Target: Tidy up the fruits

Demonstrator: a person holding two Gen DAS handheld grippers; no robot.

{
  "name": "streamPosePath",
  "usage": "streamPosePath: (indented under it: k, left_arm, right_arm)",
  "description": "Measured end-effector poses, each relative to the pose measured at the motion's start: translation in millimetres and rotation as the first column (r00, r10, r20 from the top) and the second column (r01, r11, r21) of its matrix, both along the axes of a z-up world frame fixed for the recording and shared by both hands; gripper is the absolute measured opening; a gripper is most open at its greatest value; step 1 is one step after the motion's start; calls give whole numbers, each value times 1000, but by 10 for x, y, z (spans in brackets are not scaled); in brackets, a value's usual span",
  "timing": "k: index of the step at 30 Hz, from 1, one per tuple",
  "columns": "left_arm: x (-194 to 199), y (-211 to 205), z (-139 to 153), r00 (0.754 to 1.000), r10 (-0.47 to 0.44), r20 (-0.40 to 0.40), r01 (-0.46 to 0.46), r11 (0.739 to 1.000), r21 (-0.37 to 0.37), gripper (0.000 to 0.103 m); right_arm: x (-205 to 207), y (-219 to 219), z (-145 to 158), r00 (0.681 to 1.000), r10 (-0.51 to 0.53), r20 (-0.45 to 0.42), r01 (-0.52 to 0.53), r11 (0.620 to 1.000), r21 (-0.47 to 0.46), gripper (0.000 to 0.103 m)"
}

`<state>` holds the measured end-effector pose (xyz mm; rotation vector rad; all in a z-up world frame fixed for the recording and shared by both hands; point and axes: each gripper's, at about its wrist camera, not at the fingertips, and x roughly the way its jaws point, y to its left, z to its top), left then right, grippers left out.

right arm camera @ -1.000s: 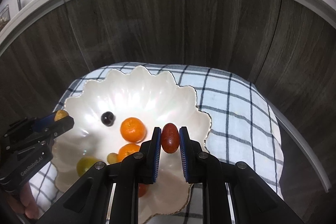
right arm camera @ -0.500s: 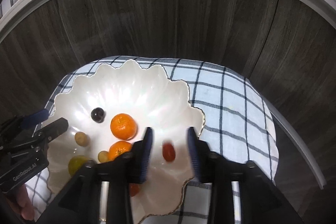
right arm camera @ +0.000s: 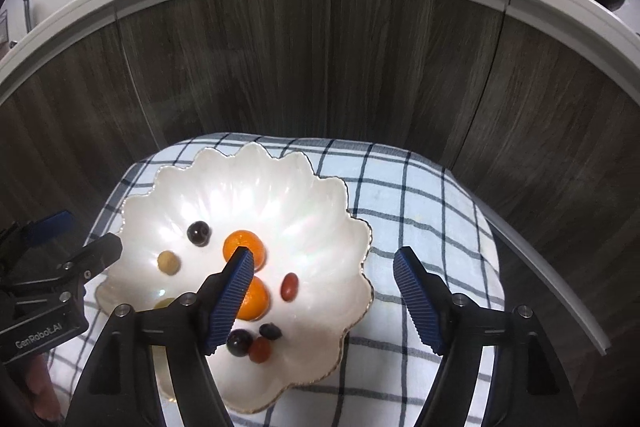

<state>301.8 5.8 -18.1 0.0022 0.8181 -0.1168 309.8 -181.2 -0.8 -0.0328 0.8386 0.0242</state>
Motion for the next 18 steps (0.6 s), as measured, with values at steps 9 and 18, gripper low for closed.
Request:
streamPosePath:
  k: [9,18]
  left_arm:
    - [-354,46,198,1000,9,21,-10,1000,8,86]
    - [-665,76,245,999,17,33,-17,1000,1,88]
  right_arm:
    - [-375,56,244,998,-18,60,18,1000,-2,73]
    - [-741,44,301,997,-48,67,48,999,5,73]
